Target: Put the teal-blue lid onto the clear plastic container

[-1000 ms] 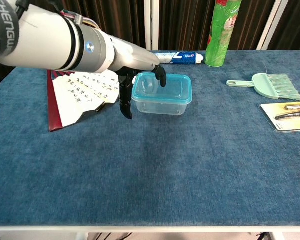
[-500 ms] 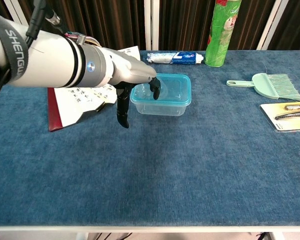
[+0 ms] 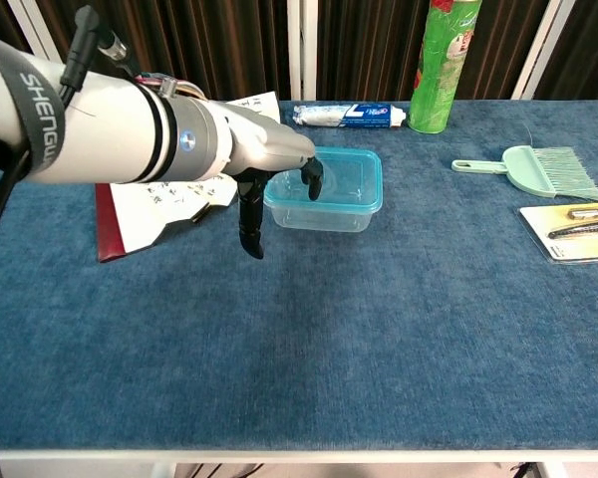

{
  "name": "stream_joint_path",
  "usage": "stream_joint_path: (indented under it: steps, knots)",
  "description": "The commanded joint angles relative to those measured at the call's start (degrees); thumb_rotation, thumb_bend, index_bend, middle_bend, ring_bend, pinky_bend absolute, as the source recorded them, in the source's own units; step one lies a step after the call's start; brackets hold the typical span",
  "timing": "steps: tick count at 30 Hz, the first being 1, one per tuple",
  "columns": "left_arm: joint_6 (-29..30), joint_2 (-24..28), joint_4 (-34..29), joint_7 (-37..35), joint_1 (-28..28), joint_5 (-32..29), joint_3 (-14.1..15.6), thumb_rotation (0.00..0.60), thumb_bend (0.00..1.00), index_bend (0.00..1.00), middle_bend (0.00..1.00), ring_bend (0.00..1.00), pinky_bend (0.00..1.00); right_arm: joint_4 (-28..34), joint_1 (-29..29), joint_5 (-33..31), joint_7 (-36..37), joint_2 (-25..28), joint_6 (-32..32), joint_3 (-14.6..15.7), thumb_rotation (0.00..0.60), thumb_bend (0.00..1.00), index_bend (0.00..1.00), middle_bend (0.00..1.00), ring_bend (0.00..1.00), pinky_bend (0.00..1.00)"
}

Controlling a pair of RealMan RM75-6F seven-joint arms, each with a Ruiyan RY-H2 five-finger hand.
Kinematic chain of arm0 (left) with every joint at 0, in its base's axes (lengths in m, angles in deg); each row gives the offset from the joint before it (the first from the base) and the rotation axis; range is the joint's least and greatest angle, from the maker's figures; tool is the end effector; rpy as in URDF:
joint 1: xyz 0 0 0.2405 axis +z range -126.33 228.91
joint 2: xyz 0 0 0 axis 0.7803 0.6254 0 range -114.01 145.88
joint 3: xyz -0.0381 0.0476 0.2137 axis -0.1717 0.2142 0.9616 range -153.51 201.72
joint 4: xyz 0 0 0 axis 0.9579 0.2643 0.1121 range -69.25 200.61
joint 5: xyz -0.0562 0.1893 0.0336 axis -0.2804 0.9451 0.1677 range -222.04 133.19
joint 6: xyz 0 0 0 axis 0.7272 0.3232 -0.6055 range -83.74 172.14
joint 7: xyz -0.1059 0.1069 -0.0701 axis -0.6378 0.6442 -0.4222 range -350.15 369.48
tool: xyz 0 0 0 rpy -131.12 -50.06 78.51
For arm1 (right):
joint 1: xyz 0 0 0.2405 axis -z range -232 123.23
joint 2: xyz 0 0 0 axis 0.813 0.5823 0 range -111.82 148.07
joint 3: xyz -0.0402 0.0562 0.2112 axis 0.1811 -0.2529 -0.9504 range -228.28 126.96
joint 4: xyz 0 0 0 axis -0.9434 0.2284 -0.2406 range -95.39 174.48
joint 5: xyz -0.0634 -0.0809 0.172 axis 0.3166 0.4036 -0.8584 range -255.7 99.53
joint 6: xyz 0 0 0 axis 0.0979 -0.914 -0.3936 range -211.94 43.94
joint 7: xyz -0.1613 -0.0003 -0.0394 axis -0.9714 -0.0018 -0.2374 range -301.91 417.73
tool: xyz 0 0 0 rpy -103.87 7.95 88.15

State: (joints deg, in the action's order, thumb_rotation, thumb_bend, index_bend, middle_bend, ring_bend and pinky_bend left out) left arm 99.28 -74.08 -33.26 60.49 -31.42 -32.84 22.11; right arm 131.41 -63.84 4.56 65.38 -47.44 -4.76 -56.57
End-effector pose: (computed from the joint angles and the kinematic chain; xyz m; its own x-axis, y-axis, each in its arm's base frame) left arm -0.0012 0.3103 -0.0709 0.7730 0.3779 0.5095 0.6268 -0.5788 -0.5216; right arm -0.2686 -0.2320 0.1431 0.2456 -0.0263 0.9690 -0.9692 -0.0258 0.2450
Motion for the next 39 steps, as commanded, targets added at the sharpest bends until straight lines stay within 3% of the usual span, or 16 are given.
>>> stream_joint_path:
  steps: [1, 10, 28, 39]
  knots:
    - [0.5, 0.7, -0.6, -0.2, 0.2, 0.6, -0.4, 0.600, 0.02, 0.25, 0.16, 0.00, 0.00, 0.0, 0.1, 0.0, 0.0, 0.1, 0.1, 0.0, 0.600, 0.05, 0.00, 0.00, 0.00, 0.00]
    - [2.0, 2.8, -2.8, -0.4, 1.3, 1.8, -0.4, 0.600, 0.02, 0.24, 0.16, 0.00, 0.00, 0.0, 0.2, 0.2, 0.2, 0.2, 0.3, 0.0, 0.600, 0.05, 0.00, 0.00, 0.00, 0.00]
    - [1.4, -0.4, 0.2, 1.4, 2.1, 0.0, 0.6, 0.600, 0.02, 0.24, 0.16, 0.00, 0.00, 0.2, 0.2, 0.3, 0.0, 0.1, 0.4, 0.2, 0.600, 0.05, 0.00, 0.00, 0.00, 0.00]
    - [2.7, 0.3, -0.2, 0.1, 1.4, 5.1, -4.3, 0.600, 0.02, 0.24, 0.16, 0.00, 0.00, 0.3, 0.4, 0.3, -0.2, 0.2, 0.6, 0.2, 0.600, 0.05, 0.00, 0.00, 0.00, 0.00]
